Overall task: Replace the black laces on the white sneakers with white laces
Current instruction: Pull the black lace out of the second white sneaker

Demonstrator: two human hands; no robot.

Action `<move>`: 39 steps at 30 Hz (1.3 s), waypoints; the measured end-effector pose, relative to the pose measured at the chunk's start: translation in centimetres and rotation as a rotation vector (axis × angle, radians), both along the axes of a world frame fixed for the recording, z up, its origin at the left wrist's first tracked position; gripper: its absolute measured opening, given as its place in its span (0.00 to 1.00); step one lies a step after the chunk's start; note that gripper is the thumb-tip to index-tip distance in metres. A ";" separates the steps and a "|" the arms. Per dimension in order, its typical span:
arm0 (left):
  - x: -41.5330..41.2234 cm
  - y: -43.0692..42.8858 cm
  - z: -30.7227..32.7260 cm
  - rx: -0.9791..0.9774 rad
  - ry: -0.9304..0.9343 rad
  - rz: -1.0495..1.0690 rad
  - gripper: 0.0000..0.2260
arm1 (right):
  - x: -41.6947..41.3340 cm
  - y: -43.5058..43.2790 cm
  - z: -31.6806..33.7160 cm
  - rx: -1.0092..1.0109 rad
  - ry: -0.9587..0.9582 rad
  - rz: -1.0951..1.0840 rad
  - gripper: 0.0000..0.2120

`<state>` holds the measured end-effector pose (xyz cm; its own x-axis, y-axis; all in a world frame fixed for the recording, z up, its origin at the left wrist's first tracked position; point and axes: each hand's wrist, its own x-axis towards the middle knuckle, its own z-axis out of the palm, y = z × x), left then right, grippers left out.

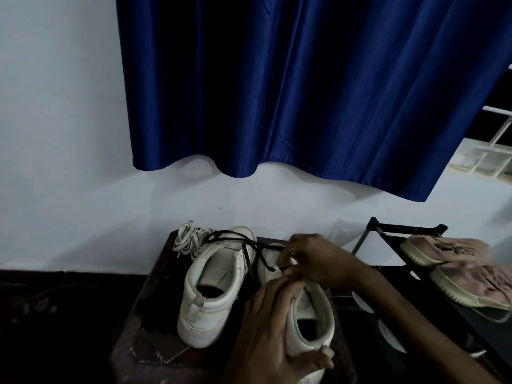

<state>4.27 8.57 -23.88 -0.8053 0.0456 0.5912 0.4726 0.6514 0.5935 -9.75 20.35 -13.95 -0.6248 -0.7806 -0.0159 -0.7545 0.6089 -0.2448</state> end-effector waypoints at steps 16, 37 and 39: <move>-0.2 0.1 -0.5 -0.012 0.018 0.011 0.39 | -0.2 -0.8 -0.1 0.343 0.408 0.171 0.05; -0.2 -0.1 -0.5 -0.002 0.061 0.001 0.40 | -1.7 0.8 -1.1 0.226 0.365 0.027 0.05; -0.2 -0.1 -0.5 0.001 0.061 -0.001 0.39 | -2.9 2.3 -0.6 0.301 0.372 -0.153 0.06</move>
<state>4.09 8.48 -24.43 -0.7676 0.0460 0.6392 0.5087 0.6505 0.5640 -12.67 22.69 -14.51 -0.7377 -0.6749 0.0198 -0.6540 0.7215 0.2274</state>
